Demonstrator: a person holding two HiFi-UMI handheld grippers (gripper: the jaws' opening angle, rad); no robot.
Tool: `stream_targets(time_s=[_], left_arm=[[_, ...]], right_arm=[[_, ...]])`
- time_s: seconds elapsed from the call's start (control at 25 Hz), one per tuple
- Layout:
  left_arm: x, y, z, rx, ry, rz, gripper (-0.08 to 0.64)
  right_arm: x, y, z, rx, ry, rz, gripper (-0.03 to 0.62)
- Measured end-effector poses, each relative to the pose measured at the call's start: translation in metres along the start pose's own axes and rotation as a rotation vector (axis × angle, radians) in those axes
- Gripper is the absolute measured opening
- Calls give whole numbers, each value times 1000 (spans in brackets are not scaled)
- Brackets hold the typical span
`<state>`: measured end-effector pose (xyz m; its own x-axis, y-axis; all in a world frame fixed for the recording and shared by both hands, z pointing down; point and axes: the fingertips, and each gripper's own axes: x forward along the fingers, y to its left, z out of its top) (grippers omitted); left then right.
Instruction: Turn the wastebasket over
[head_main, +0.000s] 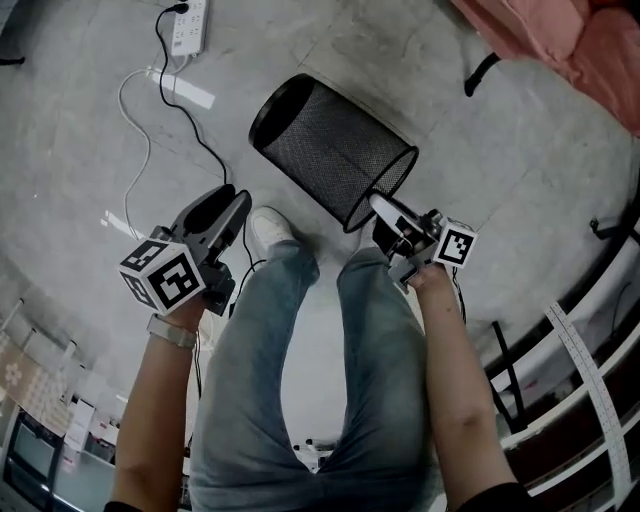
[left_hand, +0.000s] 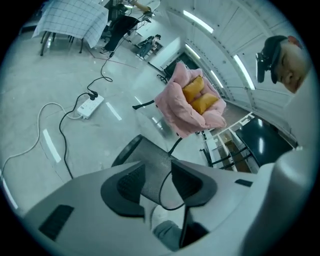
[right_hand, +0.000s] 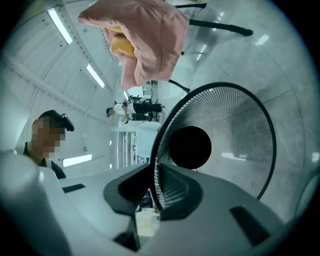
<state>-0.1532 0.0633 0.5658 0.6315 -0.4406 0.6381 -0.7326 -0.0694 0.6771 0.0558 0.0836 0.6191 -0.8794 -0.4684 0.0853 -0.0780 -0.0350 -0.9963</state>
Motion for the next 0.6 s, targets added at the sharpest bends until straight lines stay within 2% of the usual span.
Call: stream_targets(time_s=[0.12,0.16,0.24,0.28,0.36,0.48,0.6], left_arm=[[26,33,-4,131,31,26,257],[38,43,-7,172,48,21,275],[60,64,-15,214,78,3,306],[69,74,-18,210,86,-8,313],[83,87,-24,154,93,-59,316],[94,92,-33,12,96,-177,324],[96,107,-35,-65,58,-177,324]], right_arm=[[-9,4,-6,-28,114,64,58],[-10,3,-8,-29,146,84,58],[-11,-2,-12,-33,211,113,58],[-10,-6,-14,-38,243,124,58],[-7,-14,-19,-43,294,142,58],[2,-24,-26,-32,355,173,66],[12,-42,-27,-30,382,160,67]])
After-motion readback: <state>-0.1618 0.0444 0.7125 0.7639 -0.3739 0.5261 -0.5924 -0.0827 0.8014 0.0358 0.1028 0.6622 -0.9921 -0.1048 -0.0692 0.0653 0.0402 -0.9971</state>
